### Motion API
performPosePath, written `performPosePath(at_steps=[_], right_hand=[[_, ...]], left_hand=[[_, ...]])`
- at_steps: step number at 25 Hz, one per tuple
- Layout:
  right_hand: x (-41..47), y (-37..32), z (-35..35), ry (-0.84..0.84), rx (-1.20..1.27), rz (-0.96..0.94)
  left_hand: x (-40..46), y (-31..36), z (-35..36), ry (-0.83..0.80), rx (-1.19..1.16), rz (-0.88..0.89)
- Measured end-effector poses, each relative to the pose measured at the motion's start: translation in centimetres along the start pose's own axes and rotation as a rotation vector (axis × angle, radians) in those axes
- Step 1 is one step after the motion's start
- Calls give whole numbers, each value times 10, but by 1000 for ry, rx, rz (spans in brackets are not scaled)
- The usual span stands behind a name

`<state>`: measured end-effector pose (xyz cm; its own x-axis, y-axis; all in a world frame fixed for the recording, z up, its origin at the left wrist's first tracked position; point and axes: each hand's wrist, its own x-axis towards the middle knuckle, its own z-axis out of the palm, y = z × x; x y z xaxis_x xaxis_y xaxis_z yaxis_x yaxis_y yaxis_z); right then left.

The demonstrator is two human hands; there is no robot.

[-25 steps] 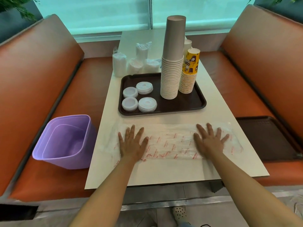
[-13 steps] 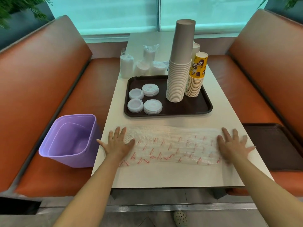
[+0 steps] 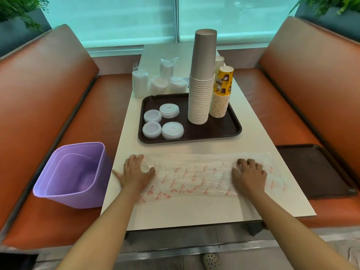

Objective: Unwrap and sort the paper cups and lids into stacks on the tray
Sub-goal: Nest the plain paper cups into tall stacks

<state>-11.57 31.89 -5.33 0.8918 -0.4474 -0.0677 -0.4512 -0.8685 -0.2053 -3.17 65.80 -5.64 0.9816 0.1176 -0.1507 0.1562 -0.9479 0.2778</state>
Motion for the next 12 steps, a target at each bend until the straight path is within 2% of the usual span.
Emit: performPosePath(at_steps=[6,8,10,12], right_hand=[[7,41,-10,-114,-48,178],[9,31,-12,-38,-111,136],[10,17,-13,31,-106,-17],[10,10,-9,-16,-66,-105]], left_hand=[[5,-1,-11,-144,65,-88],[4,10,-15,-51,74,-75],[0,22,-14,114,72,60],[-6,27,-7,117,41,117]])
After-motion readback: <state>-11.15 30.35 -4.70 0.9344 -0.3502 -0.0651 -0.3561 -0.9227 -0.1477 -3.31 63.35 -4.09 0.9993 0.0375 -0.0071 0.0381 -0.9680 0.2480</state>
